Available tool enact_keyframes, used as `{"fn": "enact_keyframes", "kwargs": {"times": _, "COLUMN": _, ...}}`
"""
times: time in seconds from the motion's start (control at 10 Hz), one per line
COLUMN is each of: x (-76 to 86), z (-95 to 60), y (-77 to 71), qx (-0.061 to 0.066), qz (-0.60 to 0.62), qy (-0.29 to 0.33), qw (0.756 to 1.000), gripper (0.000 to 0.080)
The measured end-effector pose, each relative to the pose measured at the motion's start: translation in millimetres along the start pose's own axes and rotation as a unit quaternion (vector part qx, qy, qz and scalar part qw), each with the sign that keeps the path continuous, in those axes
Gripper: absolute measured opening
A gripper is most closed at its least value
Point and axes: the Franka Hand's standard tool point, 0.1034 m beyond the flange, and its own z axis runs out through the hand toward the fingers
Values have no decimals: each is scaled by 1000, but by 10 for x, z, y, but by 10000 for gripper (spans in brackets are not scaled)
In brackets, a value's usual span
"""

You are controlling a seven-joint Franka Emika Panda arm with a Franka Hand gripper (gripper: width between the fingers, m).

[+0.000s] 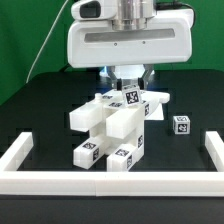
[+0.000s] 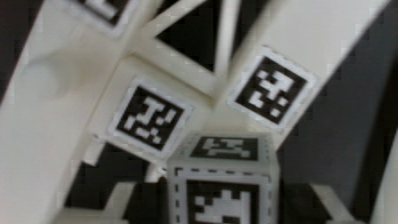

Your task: Assemble chair

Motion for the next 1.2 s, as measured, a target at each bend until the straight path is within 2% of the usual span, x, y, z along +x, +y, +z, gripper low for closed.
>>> {"fn": "enact_keyframes", "kwargs": {"times": 0.1, "x": 8, "z": -1, "y": -3, "qx": 0, "qz": 90, "qy": 0, "qw": 996, "gripper": 278}}
{"fn": "enact_keyframes", "kwargs": {"times": 0.2, "x": 8, "z": -2, "y": -4, "qx": 0, "qz": 128, "qy": 0, "qw": 992, "gripper": 278}}
{"fn": "enact_keyframes", "kwargs": {"times": 0.3, "x": 7, "z": 0, "y": -3, "qx": 0, "qz": 121, "qy": 0, "qw": 993, "gripper": 317}}
{"fn": "enact_keyframes", "kwargs": {"times": 0.4, "x": 7, "z": 0, "y": -2, "qx": 0, "qz": 111, "qy": 0, "qw": 994, "gripper": 317}}
{"fn": "enact_keyframes", "kwargs": {"times": 0.5, "x": 7, "z": 0, "y": 1, "qx": 0, "qz": 104, "qy": 0, "qw": 995, "gripper": 502}}
{"fn": "enact_keyframes", "kwargs": {"times": 0.6, "x": 17, "z": -8, "y": 23, "qx": 0, "qz": 45, "qy": 1, "qw": 999, "gripper": 618}}
{"fn": "enact_keyframes", "kwargs": {"times": 0.8, "x": 44, "z": -14, "y": 87, "qx": 4, "qz": -94, "qy": 6, "qw": 996, "gripper": 643}}
{"fn": "enact_keyframes", "kwargs": {"times": 1.0, "x": 23, "z": 40, "y": 79, "qx": 9, "qz": -130, "qy": 2, "qw": 991, "gripper": 649}}
{"fn": "enact_keyframes", "kwargs": {"times": 1.2, "x": -1, "z": 70, "y": -26, "qx": 12, "qz": -85, "qy": -4, "qw": 996, "gripper": 649}}
